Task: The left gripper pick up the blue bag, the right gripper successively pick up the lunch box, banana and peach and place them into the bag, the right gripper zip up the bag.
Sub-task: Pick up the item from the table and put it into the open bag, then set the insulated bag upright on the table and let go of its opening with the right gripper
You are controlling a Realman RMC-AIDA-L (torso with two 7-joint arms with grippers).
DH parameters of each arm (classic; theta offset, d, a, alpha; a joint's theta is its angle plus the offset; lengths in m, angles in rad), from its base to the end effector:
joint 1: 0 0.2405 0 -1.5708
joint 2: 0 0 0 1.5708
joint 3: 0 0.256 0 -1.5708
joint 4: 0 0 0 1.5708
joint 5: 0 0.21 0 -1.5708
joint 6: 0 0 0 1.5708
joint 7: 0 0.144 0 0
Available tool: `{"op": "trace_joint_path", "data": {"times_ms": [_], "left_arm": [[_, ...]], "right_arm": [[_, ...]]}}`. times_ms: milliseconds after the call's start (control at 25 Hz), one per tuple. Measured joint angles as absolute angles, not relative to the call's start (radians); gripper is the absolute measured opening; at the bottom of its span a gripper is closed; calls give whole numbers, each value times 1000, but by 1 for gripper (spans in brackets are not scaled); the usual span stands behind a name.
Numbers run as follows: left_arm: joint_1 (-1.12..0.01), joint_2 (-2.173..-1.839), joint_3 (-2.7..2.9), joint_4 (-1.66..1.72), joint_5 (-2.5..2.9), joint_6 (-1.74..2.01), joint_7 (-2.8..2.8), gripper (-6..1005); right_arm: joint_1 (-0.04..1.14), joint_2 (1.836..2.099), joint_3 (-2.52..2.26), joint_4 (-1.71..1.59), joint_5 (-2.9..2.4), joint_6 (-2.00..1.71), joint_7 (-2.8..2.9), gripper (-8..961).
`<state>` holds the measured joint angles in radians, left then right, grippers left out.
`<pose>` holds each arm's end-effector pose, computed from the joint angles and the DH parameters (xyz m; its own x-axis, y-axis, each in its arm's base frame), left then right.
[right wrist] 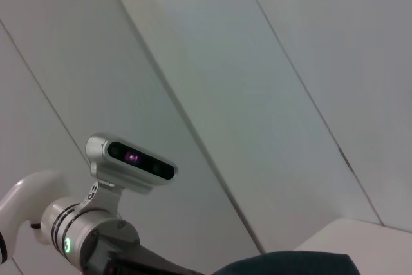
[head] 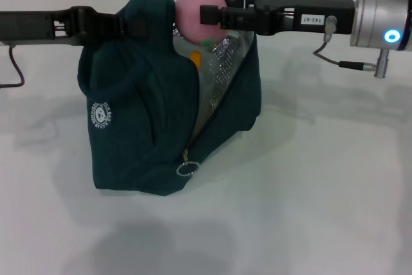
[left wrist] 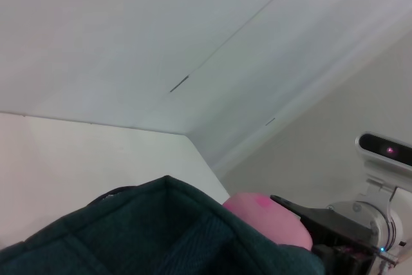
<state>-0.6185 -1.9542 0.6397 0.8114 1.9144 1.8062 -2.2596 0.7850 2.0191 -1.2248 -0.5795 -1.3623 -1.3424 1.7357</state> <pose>-0.2160 0.3535 0.0845 0.4009 0.7781 0.4835 0.7714 -0.5715 0.2800 0.1218 0.3965 -0.0199 0.6204 -0.4466 -0.6448 -0.4841 -0.8648 0.1332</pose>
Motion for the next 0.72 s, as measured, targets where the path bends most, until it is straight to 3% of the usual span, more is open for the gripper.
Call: {"op": "trace_joint_path", "data": {"times_ms": [360, 560, 720], "left_arm": [[-617, -1952, 636, 811, 1914, 1816, -2260, 36], [-609, -1948, 636, 811, 1914, 1818, -2263, 36], [-607, -1946, 637, 812, 1914, 1819, -2265, 36]], "right_arm": [[742, 2014, -1220, -639, -1358, -1358, 1739, 732], [665, 2013, -1187, -737, -1357, -1360, 1779, 792], [580, 1979, -1113, -776, -1369, -1342, 1906, 789]]}}
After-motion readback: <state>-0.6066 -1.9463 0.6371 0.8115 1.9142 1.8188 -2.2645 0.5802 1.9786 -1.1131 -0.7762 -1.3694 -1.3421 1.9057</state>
